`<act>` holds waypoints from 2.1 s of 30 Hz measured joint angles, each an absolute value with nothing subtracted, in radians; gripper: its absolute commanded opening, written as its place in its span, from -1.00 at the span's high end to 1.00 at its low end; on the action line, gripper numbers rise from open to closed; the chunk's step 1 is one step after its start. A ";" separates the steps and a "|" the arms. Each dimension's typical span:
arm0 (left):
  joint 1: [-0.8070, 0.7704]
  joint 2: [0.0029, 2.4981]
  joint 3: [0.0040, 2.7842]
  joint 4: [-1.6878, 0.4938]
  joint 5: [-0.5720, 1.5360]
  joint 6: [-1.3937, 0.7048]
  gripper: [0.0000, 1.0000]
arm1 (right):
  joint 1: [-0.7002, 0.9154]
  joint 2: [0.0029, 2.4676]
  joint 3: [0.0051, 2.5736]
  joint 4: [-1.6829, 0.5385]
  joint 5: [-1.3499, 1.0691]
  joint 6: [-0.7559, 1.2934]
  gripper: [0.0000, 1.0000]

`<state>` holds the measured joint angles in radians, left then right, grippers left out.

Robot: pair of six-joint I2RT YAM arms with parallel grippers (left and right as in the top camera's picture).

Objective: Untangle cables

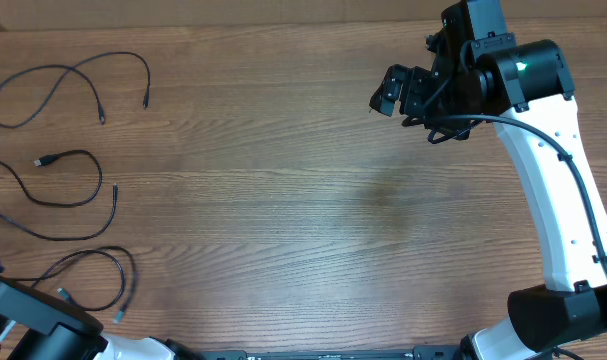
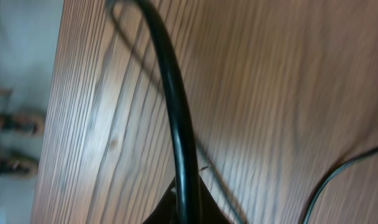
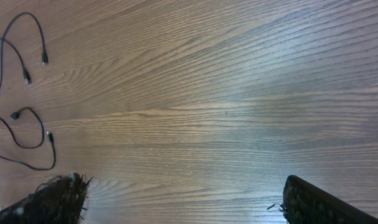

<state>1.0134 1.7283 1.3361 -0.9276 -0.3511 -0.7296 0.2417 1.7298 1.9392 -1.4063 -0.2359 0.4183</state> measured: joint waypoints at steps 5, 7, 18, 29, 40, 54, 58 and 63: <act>1.023 1.728 1.334 -0.764 -0.356 -0.614 0.92 | 0.242 1.730 1.939 -1.406 -0.236 0.419 -1.00; 1.022 1.728 1.334 -0.706 -0.351 -0.563 0.92 | 0.242 1.730 1.939 -1.406 -0.236 0.419 -1.00; 1.022 1.784 1.334 -0.599 -0.337 -0.440 0.89 | 0.242 1.730 1.939 -1.406 -0.236 0.419 -1.00; 1.021 1.868 1.338 -0.635 -0.277 -0.417 -0.29 | 0.242 1.730 1.939 -1.406 -0.236 0.418 -1.00; 1.021 1.757 1.481 -0.813 -0.195 -0.428 -0.99 | 0.242 1.730 1.939 -1.406 -0.236 0.418 -1.00; 0.995 1.489 1.532 -0.962 0.398 -0.480 -0.98 | 0.242 1.730 1.939 -1.406 -0.236 0.418 -1.00; 0.887 1.413 1.532 -0.994 0.582 -0.491 -1.00 | 0.242 1.730 1.939 -1.406 -0.236 0.418 -1.00; 0.612 1.306 1.533 -1.024 0.663 -0.459 -0.99 | 0.242 1.730 1.939 -1.406 -0.236 0.418 -1.00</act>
<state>0.6117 1.3056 1.5326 -1.0245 0.6632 -0.4595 0.2420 1.7298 1.9392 -1.4063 -0.2356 0.4183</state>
